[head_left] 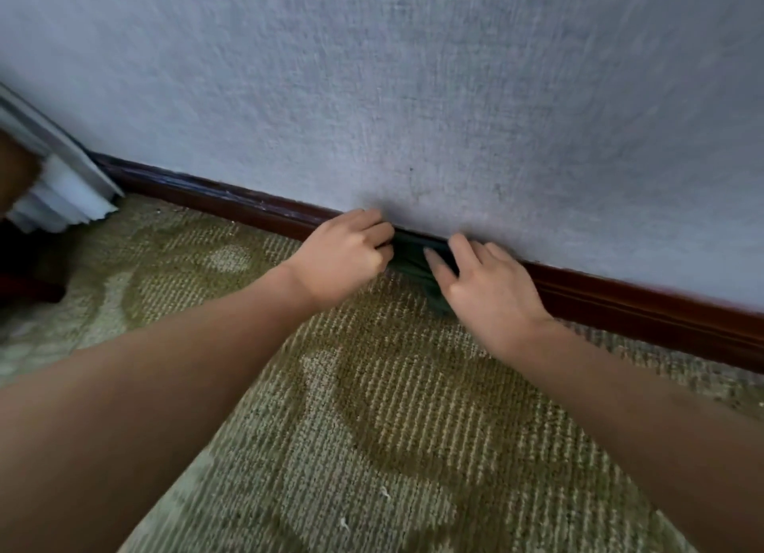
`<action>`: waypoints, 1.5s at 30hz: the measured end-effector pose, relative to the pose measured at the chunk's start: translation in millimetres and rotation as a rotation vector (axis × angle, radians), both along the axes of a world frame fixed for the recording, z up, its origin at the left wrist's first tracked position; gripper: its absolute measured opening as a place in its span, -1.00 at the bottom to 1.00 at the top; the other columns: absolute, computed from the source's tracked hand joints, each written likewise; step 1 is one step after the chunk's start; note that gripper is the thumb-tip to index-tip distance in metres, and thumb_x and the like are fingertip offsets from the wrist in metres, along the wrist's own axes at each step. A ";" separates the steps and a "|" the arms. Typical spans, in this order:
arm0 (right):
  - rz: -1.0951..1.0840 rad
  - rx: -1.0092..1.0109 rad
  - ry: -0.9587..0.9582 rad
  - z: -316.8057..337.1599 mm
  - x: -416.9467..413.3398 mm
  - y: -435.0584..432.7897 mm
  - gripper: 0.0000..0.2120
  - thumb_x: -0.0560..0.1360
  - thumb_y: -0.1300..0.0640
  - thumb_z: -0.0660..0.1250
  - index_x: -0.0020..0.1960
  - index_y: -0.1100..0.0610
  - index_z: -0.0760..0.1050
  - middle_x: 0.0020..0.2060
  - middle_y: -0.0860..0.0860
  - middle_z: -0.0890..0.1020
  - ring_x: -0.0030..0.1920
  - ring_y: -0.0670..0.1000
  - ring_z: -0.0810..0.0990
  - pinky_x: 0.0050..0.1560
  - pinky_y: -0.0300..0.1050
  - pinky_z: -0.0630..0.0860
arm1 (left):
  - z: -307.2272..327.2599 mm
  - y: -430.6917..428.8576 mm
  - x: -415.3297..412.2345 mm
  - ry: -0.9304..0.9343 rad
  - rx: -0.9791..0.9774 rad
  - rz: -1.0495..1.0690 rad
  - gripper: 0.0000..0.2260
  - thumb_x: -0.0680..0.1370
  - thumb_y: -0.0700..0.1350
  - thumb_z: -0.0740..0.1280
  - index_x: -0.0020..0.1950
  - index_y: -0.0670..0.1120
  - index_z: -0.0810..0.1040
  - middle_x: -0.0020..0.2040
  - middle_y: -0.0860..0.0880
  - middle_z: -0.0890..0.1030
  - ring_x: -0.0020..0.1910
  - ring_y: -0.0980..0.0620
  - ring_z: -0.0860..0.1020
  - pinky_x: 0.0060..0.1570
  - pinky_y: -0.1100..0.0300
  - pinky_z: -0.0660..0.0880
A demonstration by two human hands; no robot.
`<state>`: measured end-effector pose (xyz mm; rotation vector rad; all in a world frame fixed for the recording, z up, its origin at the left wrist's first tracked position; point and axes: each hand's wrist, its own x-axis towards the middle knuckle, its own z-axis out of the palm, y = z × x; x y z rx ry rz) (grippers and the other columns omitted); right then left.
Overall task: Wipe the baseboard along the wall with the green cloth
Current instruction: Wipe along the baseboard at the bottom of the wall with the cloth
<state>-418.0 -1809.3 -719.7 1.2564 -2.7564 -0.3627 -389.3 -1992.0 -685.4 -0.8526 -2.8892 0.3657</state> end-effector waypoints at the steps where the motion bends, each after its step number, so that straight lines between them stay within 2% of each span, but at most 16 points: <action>1: 0.009 -0.004 0.034 -2.5 0.5 -2.1 -0.43 0.24 0.18 0.48 0.25 0.13 0.50 -0.02 0.09 0.57 -0.14 0.03 0.60 -0.05 -0.16 0.49 | -0.9 -4.4 -2.1 0.009 -0.025 -0.032 -0.94 0.35 -0.28 0.39 -0.27 -0.20 0.66 -0.31 -0.08 0.60 -0.26 -0.10 0.59 -0.25 0.17 0.54; 4: 0.039 -0.026 0.035 -1.3 2.9 -11.1 -0.47 0.27 0.15 0.47 0.23 0.12 0.52 -0.05 0.08 0.59 -0.17 0.02 0.60 -0.09 -0.17 0.50 | -0.2 -17.9 -6.6 0.029 -0.042 -0.087 -0.89 0.25 -0.25 0.54 -0.28 -0.17 0.67 -0.31 -0.06 0.60 -0.25 -0.07 0.59 -0.23 0.18 0.54; 6: 0.021 0.012 0.019 0.5 5.7 -18.2 -0.46 0.43 0.19 0.32 0.39 0.18 0.31 0.12 0.14 0.48 0.00 0.09 0.56 0.08 -0.11 0.44 | 0.9 -23.0 -8.6 0.030 -0.030 -0.119 -0.89 0.24 -0.26 0.55 -0.29 -0.18 0.67 -0.32 -0.06 0.60 -0.26 -0.08 0.59 -0.23 0.18 0.55; 8: 0.009 0.056 -0.041 3.6 6.8 -22.2 -0.43 0.53 0.27 0.15 0.48 0.25 0.04 0.25 0.23 0.29 0.15 0.19 0.44 0.22 -0.02 0.32 | -1.9 -27.7 -10.7 0.049 0.001 -0.171 -0.96 0.30 -0.30 0.45 -0.29 -0.18 0.67 -0.32 -0.07 0.60 -0.26 -0.09 0.59 -0.23 0.18 0.55; 10: 0.036 0.111 -0.069 7.6 4.8 -23.3 -0.43 0.54 0.30 0.08 0.48 0.30 -0.09 0.27 0.27 0.21 0.20 0.24 0.36 0.25 0.04 0.27 | -11.7 -35.0 -10.5 0.096 0.051 -0.192 -0.80 0.38 -0.25 0.24 -0.29 -0.18 0.67 -0.33 -0.07 0.60 -0.27 -0.08 0.59 -0.24 0.18 0.54; 12: 0.094 0.190 -0.041 12.7 4.2 -24.8 -0.44 0.55 0.31 0.04 0.47 0.34 -0.11 0.27 0.28 0.24 0.19 0.26 0.37 0.22 0.08 0.30 | -24.1 -43.3 -10.2 0.124 0.121 -0.189 -0.75 0.40 -0.23 0.18 -0.28 -0.20 0.66 -0.34 -0.09 0.59 -0.28 -0.09 0.59 -0.25 0.16 0.55; 15: 0.106 0.264 0.019 24.6 2.4 -31.9 -0.47 0.56 0.29 0.05 0.47 0.33 -0.05 0.26 0.25 0.29 0.15 0.23 0.43 0.13 0.04 0.39 | -29.8 -48.0 -13.7 0.158 0.163 -0.223 -0.95 0.32 -0.30 0.39 -0.28 -0.22 0.65 -0.33 -0.13 0.58 -0.29 -0.12 0.58 -0.26 0.14 0.55; 20: -0.058 0.286 -0.047 28.3 13.4 -51.9 -0.48 0.57 0.27 0.04 0.48 0.28 -0.05 0.24 0.26 0.29 0.19 0.25 0.38 0.22 0.09 0.33 | -28.6 -63.7 -12.8 0.126 0.216 -0.269 -0.75 0.38 -0.25 0.17 -0.32 -0.20 0.64 -0.33 -0.12 0.58 -0.30 -0.10 0.58 -0.28 0.17 0.53; 23: -0.078 0.235 0.015 25.6 15.8 -73.0 -0.50 0.54 0.28 0.06 0.47 0.27 0.08 0.17 0.25 0.37 0.10 0.24 0.46 0.14 0.05 0.38 | -30.0 -79.2 -8.5 0.138 0.227 -0.205 -0.86 0.35 -0.27 0.28 -0.36 -0.22 0.61 -0.35 -0.14 0.56 -0.31 -0.12 0.58 -0.33 0.17 0.50; 27: -0.139 0.252 -0.032 18.4 17.9 -83.7 -0.43 0.57 0.23 0.08 0.50 0.20 -0.09 0.22 0.19 0.27 0.15 0.19 0.37 0.16 -0.01 0.31 | -30.0 -94.1 -5.2 0.117 0.212 -0.202 -0.93 0.28 -0.33 0.34 -0.35 -0.26 0.62 -0.34 -0.16 0.57 -0.29 -0.13 0.58 -0.34 0.17 0.49; 29: -0.156 0.252 -0.034 20.0 19.1 -83.7 -0.43 0.57 0.23 0.10 0.50 0.19 -0.05 0.20 0.19 0.30 0.12 0.18 0.38 0.13 -0.01 0.32 | -30.7 -95.2 -5.4 0.105 0.215 -0.202 -0.80 0.34 -0.32 0.20 -0.35 -0.25 0.62 -0.33 -0.16 0.57 -0.28 -0.11 0.59 -0.32 0.18 0.48; 32: -0.162 0.199 0.067 24.8 19.3 -87.5 -0.41 0.41 0.23 0.37 0.40 0.20 0.30 0.03 0.21 0.49 -0.08 0.16 0.52 -0.07 -0.04 0.46 | -28.9 -95.8 -2.4 0.098 0.238 -0.186 -0.70 0.35 -0.28 0.10 -0.34 -0.24 0.63 -0.33 -0.15 0.58 -0.28 -0.09 0.59 -0.33 0.20 0.48; 35: -0.175 0.130 -0.032 18.0 17.1 -93.3 -0.44 0.53 0.21 0.20 0.49 0.13 0.10 0.15 0.19 0.36 0.05 0.18 0.43 0.07 -0.02 0.35 | -25.5 -101.9 -0.5 0.082 0.212 -0.155 -0.68 0.35 -0.26 0.08 -0.33 -0.24 0.64 -0.32 -0.15 0.58 -0.27 -0.10 0.59 -0.33 0.20 0.48; 40: -0.244 -0.006 -0.003 6.4 27.0 -98.8 -0.39 0.28 0.31 0.47 0.32 0.20 0.43 -0.05 0.23 0.54 -0.13 0.22 0.56 -0.15 -0.05 0.51 | -23.9 -105.5 1.3 0.028 0.234 -0.053 -0.99 0.26 -0.33 0.41 -0.35 -0.27 0.62 -0.33 -0.18 0.58 -0.26 -0.14 0.59 -0.30 0.16 0.50; 42: -0.234 -0.059 -0.007 1.5 26.8 -99.2 -0.36 0.14 0.38 0.54 0.21 0.26 0.52 -0.14 0.27 0.57 -0.21 0.25 0.59 -0.24 -0.04 0.55 | -20.3 -100.8 0.3 0.001 0.285 0.002 -0.96 0.22 -0.35 0.37 -0.38 -0.28 0.62 -0.33 -0.20 0.59 -0.26 -0.16 0.59 -0.31 0.15 0.51; 45: -0.212 -0.099 -0.008 0.3 23.0 -100.2 -0.36 0.07 0.39 0.57 0.15 0.27 0.56 -0.16 0.27 0.59 -0.24 0.25 0.61 -0.26 -0.02 0.56 | -19.6 -95.2 -1.8 -0.001 0.268 0.121 -0.82 0.41 -0.34 0.24 -0.09 -0.25 0.62 -0.03 -0.17 0.56 0.06 -0.14 0.48 0.00 0.07 0.39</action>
